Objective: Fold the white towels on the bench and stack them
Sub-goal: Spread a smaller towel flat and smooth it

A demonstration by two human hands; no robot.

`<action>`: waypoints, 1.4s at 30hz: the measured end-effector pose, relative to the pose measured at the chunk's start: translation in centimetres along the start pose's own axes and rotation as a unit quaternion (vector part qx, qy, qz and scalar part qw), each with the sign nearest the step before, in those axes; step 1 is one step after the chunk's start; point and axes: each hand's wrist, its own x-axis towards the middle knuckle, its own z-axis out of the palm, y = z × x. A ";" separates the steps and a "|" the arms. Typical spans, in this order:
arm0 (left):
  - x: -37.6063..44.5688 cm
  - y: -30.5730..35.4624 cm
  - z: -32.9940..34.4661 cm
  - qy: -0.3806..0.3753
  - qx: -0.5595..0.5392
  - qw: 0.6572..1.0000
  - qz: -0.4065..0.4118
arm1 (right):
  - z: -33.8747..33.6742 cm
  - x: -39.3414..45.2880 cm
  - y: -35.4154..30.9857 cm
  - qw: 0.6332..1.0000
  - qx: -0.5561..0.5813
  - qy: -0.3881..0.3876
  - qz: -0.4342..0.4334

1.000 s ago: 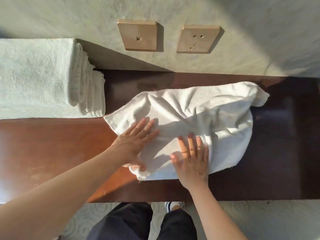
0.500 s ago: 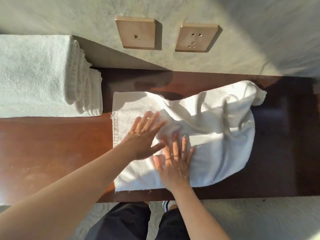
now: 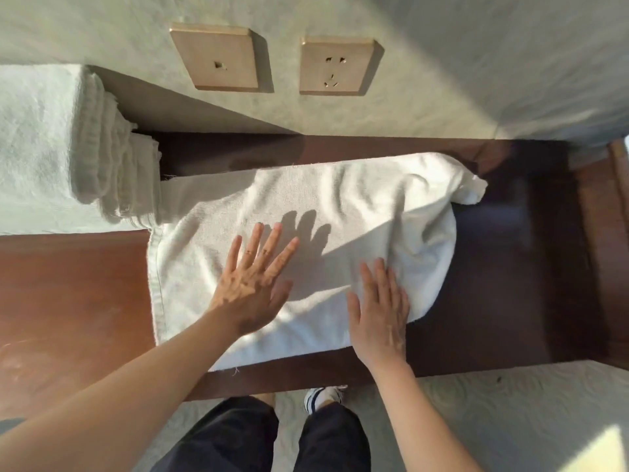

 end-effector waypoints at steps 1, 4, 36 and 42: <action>0.2 1.2 0.6 -0.006 -0.001 1.000 0.015 | -0.4 0.1 0.2 0.999 0.021 0.024 -0.007; 0.3 2.4 1.8 -0.043 0.016 0.998 0.039 | -1.8 0.9 1.8 0.989 0.061 0.125 0.057; 5.2 16.8 4.9 -0.056 0.059 0.991 0.106 | -10.7 5.5 18.7 0.348 0.917 0.023 0.195; 5.0 16.7 5.0 -0.047 0.076 0.988 0.125 | -12.6 5.5 24.5 0.333 0.919 0.117 0.174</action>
